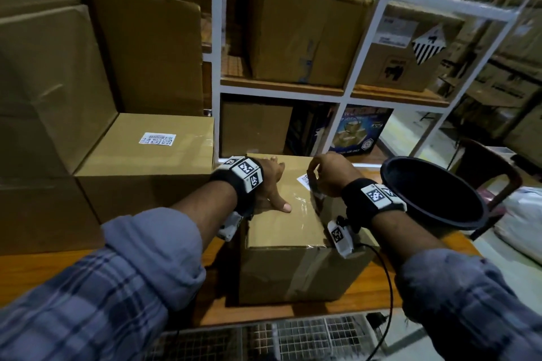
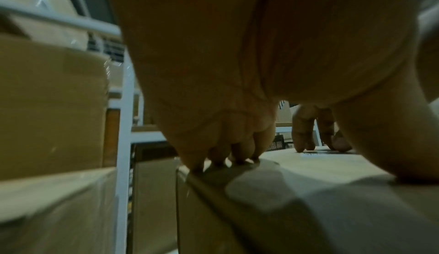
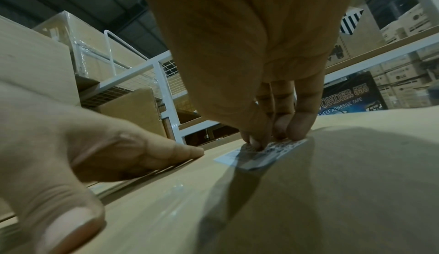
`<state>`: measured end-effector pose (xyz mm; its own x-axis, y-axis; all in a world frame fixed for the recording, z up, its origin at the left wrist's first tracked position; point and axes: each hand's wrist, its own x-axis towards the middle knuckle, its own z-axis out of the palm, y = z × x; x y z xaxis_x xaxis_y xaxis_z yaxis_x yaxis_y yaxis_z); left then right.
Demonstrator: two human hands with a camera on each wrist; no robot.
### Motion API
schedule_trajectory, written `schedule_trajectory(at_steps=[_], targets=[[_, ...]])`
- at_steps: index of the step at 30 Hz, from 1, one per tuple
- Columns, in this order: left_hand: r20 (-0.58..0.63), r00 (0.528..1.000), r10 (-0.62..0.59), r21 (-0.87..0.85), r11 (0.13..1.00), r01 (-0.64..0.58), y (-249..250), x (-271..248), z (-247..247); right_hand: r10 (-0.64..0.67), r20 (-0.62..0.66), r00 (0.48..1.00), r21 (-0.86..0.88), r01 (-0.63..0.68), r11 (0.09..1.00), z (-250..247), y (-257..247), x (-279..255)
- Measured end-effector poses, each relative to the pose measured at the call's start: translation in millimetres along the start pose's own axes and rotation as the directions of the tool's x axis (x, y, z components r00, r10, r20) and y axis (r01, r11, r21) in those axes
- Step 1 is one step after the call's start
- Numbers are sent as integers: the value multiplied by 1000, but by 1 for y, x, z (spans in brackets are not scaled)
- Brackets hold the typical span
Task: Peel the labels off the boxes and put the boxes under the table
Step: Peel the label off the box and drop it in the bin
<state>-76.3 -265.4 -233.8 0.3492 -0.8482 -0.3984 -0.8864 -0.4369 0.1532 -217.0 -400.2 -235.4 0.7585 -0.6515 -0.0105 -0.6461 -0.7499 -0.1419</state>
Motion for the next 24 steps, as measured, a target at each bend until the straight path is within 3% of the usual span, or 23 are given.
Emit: schedule_trajectory(at_steps=[9,21,24], targets=[[-61,997,-55,-116,992,47,3,3,-2,-14,6,1000,1,14,1000,2,1,3],[-75,995,-63,-95,994,56,4,-2,-1,21,31,999,55,-23,998,5,6,10],[-72,996,-61,-104,993,53,4,-1,-1,-24,21,999,-21,24,999,5,5,8]])
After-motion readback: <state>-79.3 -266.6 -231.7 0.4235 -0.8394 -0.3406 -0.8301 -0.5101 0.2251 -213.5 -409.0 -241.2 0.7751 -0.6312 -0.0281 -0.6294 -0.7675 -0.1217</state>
